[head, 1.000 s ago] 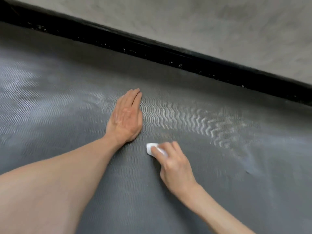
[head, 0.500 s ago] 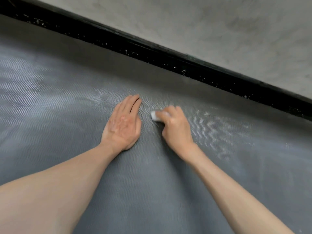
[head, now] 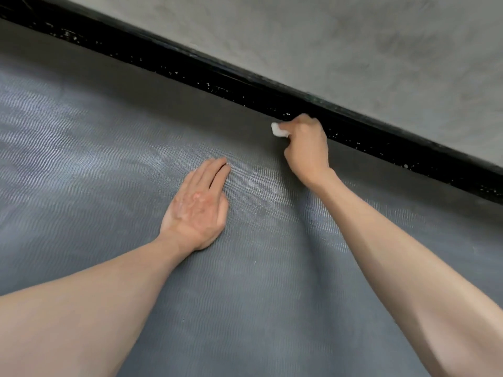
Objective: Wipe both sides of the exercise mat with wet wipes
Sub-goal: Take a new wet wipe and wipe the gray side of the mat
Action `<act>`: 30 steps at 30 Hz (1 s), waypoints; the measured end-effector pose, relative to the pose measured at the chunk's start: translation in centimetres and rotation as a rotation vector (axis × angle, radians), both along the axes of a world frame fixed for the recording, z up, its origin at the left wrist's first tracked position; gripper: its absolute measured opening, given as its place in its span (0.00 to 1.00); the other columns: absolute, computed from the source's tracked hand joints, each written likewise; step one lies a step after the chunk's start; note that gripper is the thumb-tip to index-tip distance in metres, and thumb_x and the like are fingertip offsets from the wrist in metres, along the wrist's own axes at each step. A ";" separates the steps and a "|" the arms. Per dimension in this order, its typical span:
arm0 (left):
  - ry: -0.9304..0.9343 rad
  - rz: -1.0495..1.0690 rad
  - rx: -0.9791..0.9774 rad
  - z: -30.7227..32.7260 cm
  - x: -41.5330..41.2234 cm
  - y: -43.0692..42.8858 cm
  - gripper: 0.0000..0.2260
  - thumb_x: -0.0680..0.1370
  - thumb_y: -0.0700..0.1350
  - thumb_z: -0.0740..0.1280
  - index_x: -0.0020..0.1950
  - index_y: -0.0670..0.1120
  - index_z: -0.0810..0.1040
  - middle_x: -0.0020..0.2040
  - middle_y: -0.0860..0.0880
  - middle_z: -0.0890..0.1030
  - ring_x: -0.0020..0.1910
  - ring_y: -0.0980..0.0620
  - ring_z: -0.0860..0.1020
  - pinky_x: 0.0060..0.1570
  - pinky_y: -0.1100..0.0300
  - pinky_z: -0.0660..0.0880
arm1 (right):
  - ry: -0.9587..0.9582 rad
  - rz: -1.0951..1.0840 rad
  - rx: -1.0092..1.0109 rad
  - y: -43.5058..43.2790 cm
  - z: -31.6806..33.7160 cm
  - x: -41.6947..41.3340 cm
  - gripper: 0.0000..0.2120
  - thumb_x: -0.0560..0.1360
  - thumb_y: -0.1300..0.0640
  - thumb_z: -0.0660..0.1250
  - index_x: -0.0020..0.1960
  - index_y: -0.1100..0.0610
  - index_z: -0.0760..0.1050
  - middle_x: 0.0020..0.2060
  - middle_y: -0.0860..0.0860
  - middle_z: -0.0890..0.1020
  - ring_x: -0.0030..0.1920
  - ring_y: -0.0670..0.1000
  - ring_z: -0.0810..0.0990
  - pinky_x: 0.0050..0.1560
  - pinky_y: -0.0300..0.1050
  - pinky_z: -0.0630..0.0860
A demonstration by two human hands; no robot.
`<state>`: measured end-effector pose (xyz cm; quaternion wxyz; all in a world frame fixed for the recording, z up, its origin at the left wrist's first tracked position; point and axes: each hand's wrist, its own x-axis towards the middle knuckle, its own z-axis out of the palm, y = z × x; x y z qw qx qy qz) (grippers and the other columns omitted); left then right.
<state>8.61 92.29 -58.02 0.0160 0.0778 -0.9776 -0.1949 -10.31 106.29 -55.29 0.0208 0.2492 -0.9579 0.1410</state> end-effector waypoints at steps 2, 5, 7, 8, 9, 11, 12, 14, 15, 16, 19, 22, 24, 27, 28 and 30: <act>0.001 -0.002 -0.002 0.0 0.0 -0.1 0.24 0.79 0.45 0.53 0.75 0.41 0.64 0.75 0.45 0.65 0.75 0.47 0.61 0.75 0.48 0.59 | 0.006 -0.029 -0.029 -0.4 0.2 0.7 0.26 0.65 0.77 0.60 0.57 0.60 0.82 0.48 0.58 0.79 0.46 0.62 0.74 0.42 0.42 0.62; 0.005 -0.008 -0.002 0.0 0.0 -0.1 0.24 0.78 0.45 0.53 0.74 0.40 0.65 0.75 0.45 0.66 0.75 0.47 0.62 0.74 0.49 0.59 | 0.047 0.111 -0.041 1.7 -0.7 4.0 0.23 0.60 0.78 0.60 0.48 0.63 0.82 0.41 0.57 0.79 0.39 0.60 0.73 0.37 0.43 0.64; 0.007 -0.009 -0.001 0.2 0.0 0.0 0.24 0.78 0.45 0.53 0.74 0.40 0.66 0.74 0.45 0.66 0.75 0.47 0.62 0.75 0.49 0.59 | 0.042 0.178 -0.017 2.9 -0.7 3.6 0.22 0.61 0.77 0.61 0.49 0.61 0.83 0.41 0.56 0.79 0.39 0.60 0.74 0.36 0.45 0.69; 0.008 -0.009 0.001 0.2 0.0 0.1 0.24 0.78 0.45 0.53 0.74 0.40 0.66 0.74 0.45 0.66 0.75 0.47 0.62 0.75 0.49 0.59 | 0.025 0.167 0.003 2.9 -0.5 2.5 0.23 0.63 0.77 0.60 0.51 0.60 0.83 0.42 0.57 0.79 0.41 0.60 0.75 0.38 0.48 0.72; 0.009 -0.010 0.003 0.2 0.0 0.1 0.24 0.78 0.45 0.53 0.74 0.40 0.66 0.74 0.45 0.66 0.75 0.47 0.62 0.75 0.49 0.59 | 0.018 0.123 0.019 2.6 -0.3 1.3 0.25 0.64 0.77 0.60 0.54 0.60 0.83 0.44 0.57 0.79 0.43 0.61 0.75 0.40 0.50 0.73; 0.010 -0.007 0.002 0.3 -0.1 0.0 0.24 0.78 0.44 0.53 0.73 0.40 0.66 0.74 0.45 0.66 0.75 0.47 0.62 0.75 0.49 0.59 | 0.023 0.009 0.020 2.0 0.0 -0.1 0.27 0.65 0.78 0.58 0.57 0.60 0.82 0.46 0.58 0.78 0.45 0.60 0.73 0.41 0.50 0.73; 0.010 -0.010 0.001 0.3 -0.1 0.0 0.23 0.78 0.44 0.53 0.73 0.40 0.66 0.74 0.45 0.66 0.74 0.47 0.62 0.74 0.49 0.59 | 0.025 -0.023 -0.011 1.9 -0.1 0.2 0.27 0.64 0.78 0.58 0.56 0.61 0.82 0.46 0.59 0.78 0.44 0.60 0.73 0.39 0.49 0.71; 0.014 -0.015 -0.001 0.2 -0.1 -0.1 0.23 0.78 0.44 0.54 0.73 0.39 0.66 0.73 0.45 0.66 0.74 0.47 0.62 0.74 0.49 0.59 | 0.059 -0.003 -0.072 2.5 -0.5 2.4 0.25 0.60 0.79 0.58 0.50 0.63 0.82 0.42 0.59 0.79 0.39 0.58 0.71 0.36 0.46 0.67; 0.015 -0.019 -0.001 0.2 -0.1 -0.1 0.23 0.78 0.44 0.54 0.73 0.39 0.66 0.73 0.45 0.66 0.74 0.47 0.62 0.74 0.49 0.60 | 0.074 0.033 -0.085 3.3 -1.0 3.8 0.24 0.59 0.78 0.59 0.48 0.63 0.82 0.41 0.58 0.79 0.38 0.57 0.70 0.35 0.44 0.65; 0.012 -0.021 -0.002 0.2 -0.1 -0.1 0.23 0.78 0.44 0.54 0.73 0.39 0.66 0.73 0.45 0.66 0.74 0.46 0.62 0.74 0.49 0.60 | 0.082 0.077 -0.087 4.3 -1.3 5.2 0.23 0.59 0.77 0.59 0.47 0.63 0.82 0.40 0.58 0.79 0.37 0.55 0.69 0.35 0.44 0.65; 0.020 -0.023 -0.006 0.2 -0.2 -0.1 0.23 0.78 0.44 0.54 0.73 0.39 0.66 0.73 0.45 0.66 0.74 0.47 0.63 0.74 0.49 0.60 | 0.077 0.148 -0.063 5.9 -1.0 4.8 0.22 0.61 0.77 0.60 0.48 0.61 0.82 0.42 0.57 0.79 0.38 0.56 0.70 0.34 0.45 0.68; 0.035 -0.024 -0.008 0.2 -0.1 0.0 0.23 0.78 0.43 0.54 0.72 0.39 0.67 0.72 0.45 0.67 0.73 0.47 0.64 0.73 0.50 0.60 | 0.062 0.011 -0.040 5.2 -0.5 1.9 0.24 0.62 0.78 0.60 0.51 0.61 0.83 0.43 0.58 0.80 0.41 0.61 0.75 0.38 0.44 0.65; 0.037 -0.023 -0.015 0.2 -0.1 -0.1 0.22 0.78 0.43 0.55 0.72 0.39 0.67 0.72 0.45 0.67 0.73 0.46 0.64 0.73 0.50 0.60 | 0.063 -0.022 -0.052 4.9 -0.5 2.2 0.24 0.60 0.78 0.59 0.49 0.62 0.83 0.42 0.59 0.80 0.40 0.62 0.75 0.38 0.44 0.64; 0.042 -0.029 -0.012 0.2 -0.2 -0.1 0.23 0.78 0.43 0.55 0.72 0.39 0.67 0.72 0.45 0.67 0.73 0.46 0.63 0.74 0.50 0.60 | 0.085 0.096 -0.081 6.3 -0.7 6.8 0.21 0.60 0.75 0.57 0.45 0.62 0.81 0.40 0.58 0.79 0.37 0.59 0.72 0.34 0.46 0.65; 0.043 -0.028 -0.013 0.2 -0.2 -0.1 0.23 0.78 0.43 0.55 0.72 0.39 0.67 0.72 0.45 0.67 0.73 0.46 0.63 0.74 0.50 0.60 | 0.077 0.143 -0.092 7.3 -0.8 8.7 0.19 0.62 0.75 0.58 0.46 0.62 0.81 0.41 0.58 0.79 0.37 0.58 0.72 0.34 0.47 0.67; 0.037 -0.029 -0.018 0.2 -0.2 -0.1 0.23 0.78 0.44 0.54 0.72 0.39 0.66 0.72 0.45 0.67 0.73 0.46 0.64 0.74 0.50 0.60 | 0.043 0.222 -0.098 9.1 -0.6 11.8 0.18 0.67 0.73 0.56 0.48 0.62 0.81 0.43 0.57 0.80 0.38 0.57 0.72 0.36 0.46 0.67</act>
